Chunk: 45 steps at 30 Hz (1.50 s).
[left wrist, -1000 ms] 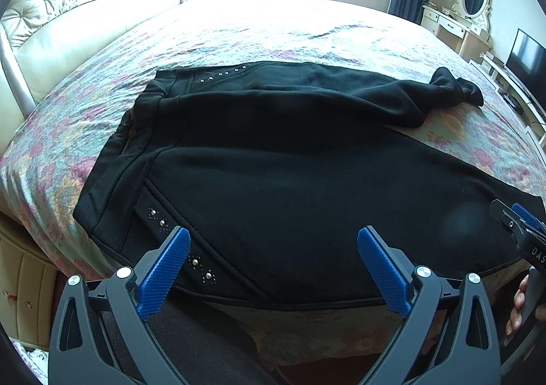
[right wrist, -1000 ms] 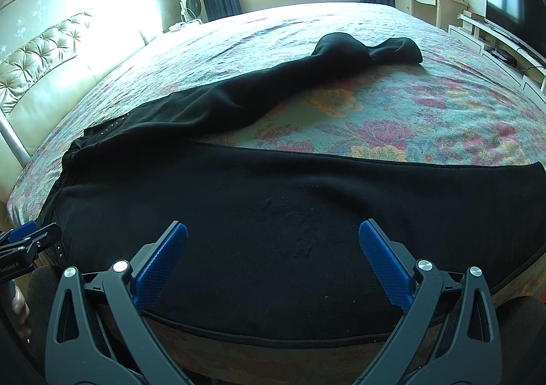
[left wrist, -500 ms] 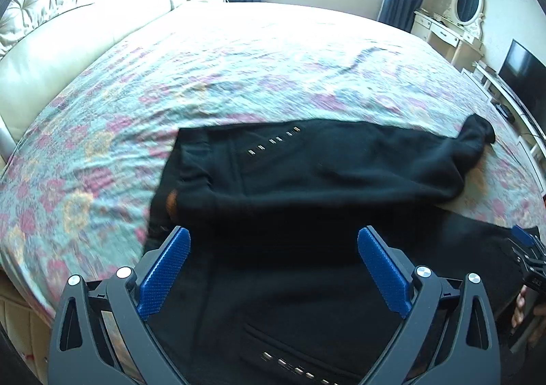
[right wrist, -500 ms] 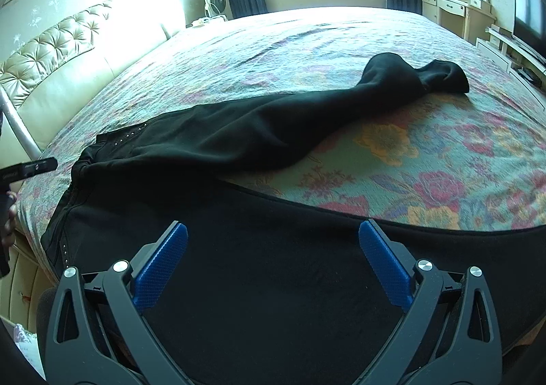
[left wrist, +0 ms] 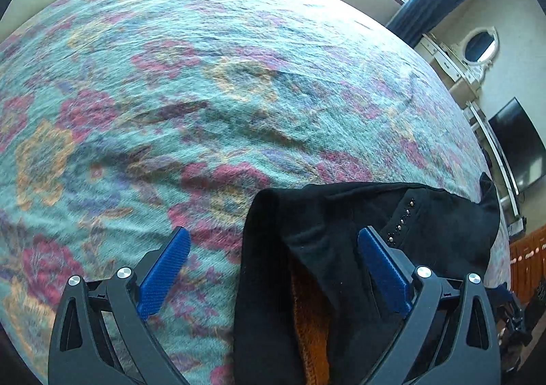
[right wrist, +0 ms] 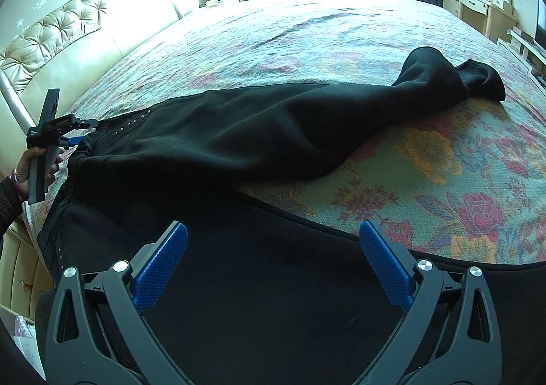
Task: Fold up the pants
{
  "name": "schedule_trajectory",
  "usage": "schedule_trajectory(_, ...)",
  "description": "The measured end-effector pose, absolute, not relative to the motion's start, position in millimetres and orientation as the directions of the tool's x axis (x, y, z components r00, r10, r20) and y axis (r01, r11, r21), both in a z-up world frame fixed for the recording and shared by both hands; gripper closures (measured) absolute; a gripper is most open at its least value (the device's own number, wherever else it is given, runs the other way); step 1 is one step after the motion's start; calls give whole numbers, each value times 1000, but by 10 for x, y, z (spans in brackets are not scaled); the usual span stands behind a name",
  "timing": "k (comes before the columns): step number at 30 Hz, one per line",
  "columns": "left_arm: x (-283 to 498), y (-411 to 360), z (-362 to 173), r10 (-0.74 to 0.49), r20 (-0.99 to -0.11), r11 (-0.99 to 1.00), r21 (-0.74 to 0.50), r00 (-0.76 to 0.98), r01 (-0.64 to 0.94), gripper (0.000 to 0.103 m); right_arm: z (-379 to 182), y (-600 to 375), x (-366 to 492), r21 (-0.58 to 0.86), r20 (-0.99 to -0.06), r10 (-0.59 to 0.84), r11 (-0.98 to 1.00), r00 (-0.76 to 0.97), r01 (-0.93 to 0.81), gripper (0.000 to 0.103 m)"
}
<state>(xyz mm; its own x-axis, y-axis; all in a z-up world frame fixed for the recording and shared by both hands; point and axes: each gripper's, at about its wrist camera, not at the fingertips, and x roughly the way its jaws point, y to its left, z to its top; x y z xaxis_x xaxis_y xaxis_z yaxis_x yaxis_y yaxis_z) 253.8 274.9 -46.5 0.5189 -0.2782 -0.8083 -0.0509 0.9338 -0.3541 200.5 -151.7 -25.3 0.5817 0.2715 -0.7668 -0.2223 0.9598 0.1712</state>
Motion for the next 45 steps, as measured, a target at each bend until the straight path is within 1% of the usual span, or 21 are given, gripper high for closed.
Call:
schedule_trajectory(5,2688,2524,-568,-252,-834,964,-263,491,46,7,-229,-1501,2173,225,-759,350,932,549,-285,2)
schedule_trajectory(7,2722,2494,-583,-224,-844,973,-226,487,56,41,-181,-1495,2294,246,-750,397,910,529,-334,2)
schedule_trajectory(8,2731,2519,-586,-215,-848,975,-218,485,50,42,-144,-1500,2374,253,-744,419,898,521,-361,2)
schedule_trajectory(10,2745,2590,-583,-228,-847,971,-237,480,45,53,-56,-1524,2569,264,-725,469,865,504,-426,2)
schedule_trajectory(12,2755,2647,-577,-240,-848,967,-250,472,44,60,51,-1568,2835,223,-718,483,842,502,-491,2)
schedule_trajectory(14,2763,2672,-578,-256,-849,962,-269,462,38,61,135,-1609,3109,157,-713,491,807,500,-569,2)
schedule_trajectory(16,2766,2674,-580,-253,-852,962,-271,458,27,62,144,-1610,3449,31,-742,419,802,524,-597,2)
schedule_trajectory(19,2794,2655,-571,-247,-858,964,-267,450,20,63,8,-1565,3916,-69,-819,335,749,466,-659,2)
schedule_trajectory(23,2836,2640,-566,-239,-859,964,-267,453,3,63,-249,-1407,4226,-89,-893,290,634,343,-768,2)
schedule_trajectory(25,2849,2602,-570,-213,-861,970,-243,462,-4,60,-387,-1339,4337,-98,-918,247,618,311,-780,4)
schedule_trajectory(26,2859,2572,-571,-199,-862,974,-227,467,-6,59,-479,-1321,4397,-66,-938,227,622,261,-780,25)
schedule_trajectory(27,2871,2530,-575,-179,-864,979,-204,470,-3,56,-571,-1301,4438,14,-957,235,625,171,-781,41)
schedule_trajectory(28,2882,2465,-580,-149,-868,986,-165,473,9,56,-615,-1299,4445,52,-960,244,641,139,-766,47)
schedule_trajectory(30,2898,2369,-594,-100,-875,994,-103,473,19,56,-589,-1295,4373,51,-958,248,639,143,-767,65)
schedule_trajectory(31,2906,2376,-591,-100,-876,994,-107,472,11,59,-551,-1303,4331,67,-956,262,640,135,-766,90)
schedule_trajectory(32,2907,2409,-573,-115,-874,991,-131,473,0,64,-503,-1312,4285,67,-952,269,647,145,-759,93)
schedule_trajectory(33,2897,2448,-543,-158,-864,983,-182,478,-4,75,-437,-1321,4205,34,-945,266,654,188,-755,93)
schedule_trajectory(34,2876,2470,-510,-193,-852,975,-222,486,-4,83,-370,-1325,4121,7,-938,266,657,224,-754,94)
schedule_trajectory(38,2696,2376,-290,-209,-806,973,-227,553,36,85,40,-1424,3712,-62,-866,324,686,380,-725,94)
schedule_trajectory(42,2343,2405,74,-295,-699,941,-330,652,73,85,498,-1660,3162,-150,-775,338,722,534,-675,94)
schedule_trajectory(45,1928,2458,314,-361,-607,904,-415,708,105,87,667,-1839,2612,-196,-717,341,738,608,-645,93)
